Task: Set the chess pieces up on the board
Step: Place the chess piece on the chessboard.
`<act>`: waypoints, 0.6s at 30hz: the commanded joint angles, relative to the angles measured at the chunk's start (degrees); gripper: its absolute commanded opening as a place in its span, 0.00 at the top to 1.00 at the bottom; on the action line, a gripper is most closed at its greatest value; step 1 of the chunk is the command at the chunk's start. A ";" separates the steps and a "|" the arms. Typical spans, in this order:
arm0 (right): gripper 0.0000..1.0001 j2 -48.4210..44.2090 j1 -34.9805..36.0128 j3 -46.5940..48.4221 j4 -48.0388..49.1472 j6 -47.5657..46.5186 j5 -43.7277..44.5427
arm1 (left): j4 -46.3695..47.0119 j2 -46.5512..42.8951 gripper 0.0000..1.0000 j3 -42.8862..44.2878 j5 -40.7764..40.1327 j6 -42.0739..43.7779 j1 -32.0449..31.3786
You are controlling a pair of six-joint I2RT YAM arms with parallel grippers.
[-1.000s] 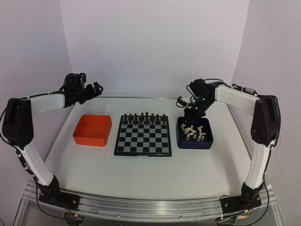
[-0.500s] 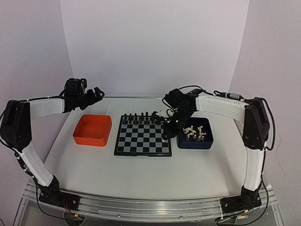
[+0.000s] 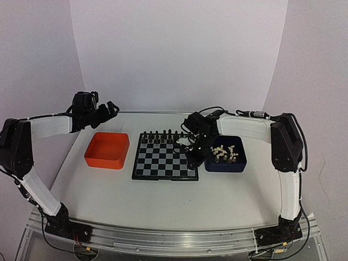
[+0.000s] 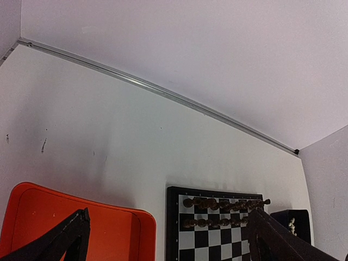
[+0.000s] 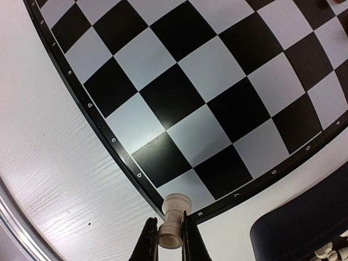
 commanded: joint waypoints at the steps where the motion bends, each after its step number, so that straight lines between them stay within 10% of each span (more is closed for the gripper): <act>1: 1.00 1.08 0.30 1.55 -0.84 -1.07 1.00 | 1.46 -2.44 0.00 -0.26 -1.21 0.06 -0.15; 18: 1.00 2.43 0.30 0.76 -0.78 -2.55 0.22 | 1.85 -2.73 0.00 -0.99 -2.21 -0.19 -0.20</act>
